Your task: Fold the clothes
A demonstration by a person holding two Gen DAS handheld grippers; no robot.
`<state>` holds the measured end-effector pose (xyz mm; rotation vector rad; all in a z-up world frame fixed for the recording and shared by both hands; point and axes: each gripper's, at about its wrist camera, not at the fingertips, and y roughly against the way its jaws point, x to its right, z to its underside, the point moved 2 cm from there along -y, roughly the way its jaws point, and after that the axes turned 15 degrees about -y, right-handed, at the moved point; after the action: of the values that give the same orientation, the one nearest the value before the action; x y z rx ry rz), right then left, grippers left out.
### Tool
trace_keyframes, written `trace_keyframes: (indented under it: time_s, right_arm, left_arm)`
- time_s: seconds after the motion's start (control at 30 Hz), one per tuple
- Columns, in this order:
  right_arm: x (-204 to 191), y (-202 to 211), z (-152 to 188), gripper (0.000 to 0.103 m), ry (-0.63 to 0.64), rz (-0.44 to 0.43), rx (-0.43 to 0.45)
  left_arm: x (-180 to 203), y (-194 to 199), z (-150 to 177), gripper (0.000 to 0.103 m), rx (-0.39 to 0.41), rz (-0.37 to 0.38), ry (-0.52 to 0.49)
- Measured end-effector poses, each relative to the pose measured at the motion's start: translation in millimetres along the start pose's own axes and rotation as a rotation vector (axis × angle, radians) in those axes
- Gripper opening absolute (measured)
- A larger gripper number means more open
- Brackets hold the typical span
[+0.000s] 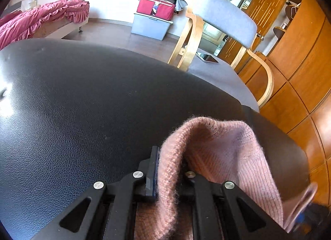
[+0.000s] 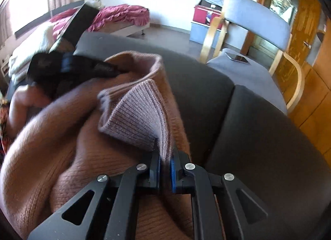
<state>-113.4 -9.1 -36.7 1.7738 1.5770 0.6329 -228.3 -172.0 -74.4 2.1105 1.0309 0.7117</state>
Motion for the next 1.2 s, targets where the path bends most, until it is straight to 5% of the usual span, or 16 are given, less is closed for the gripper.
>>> trace_keyframes:
  time_s: [0.27,0.53,0.73,0.9,1.07,1.2]
  right_arm:
    - [56,-1,-56,0.007,-0.058,0.155,0.135]
    - [106,-103,-63,0.011,-0.178,0.158,-0.044]
    - [120,-79,-68,0.021,-0.223,0.140,0.003]
    - [132,-18,-44,0.022,-0.294,0.051,0.064]
    - [93,8,2,0.022,-0.151,-0.028,-0.048]
    - [93,-10,35,0.023,-0.112,0.059,-0.110]
  left_arm:
    - [6,-8,-8,0.009,-0.008,-0.028,-0.022]
    - [16,-15,-15,0.009,-0.026,-0.091,-0.071]
    - [25,-18,-19,0.009,-0.038,-0.143,-0.119]
    - [22,-21,-23,0.009,-0.038,-0.139,-0.118]
    - [23,-20,-22,0.009,-0.039,-0.143,-0.122]
    - [25,-20,-22,0.009,-0.043,-0.156,-0.132]
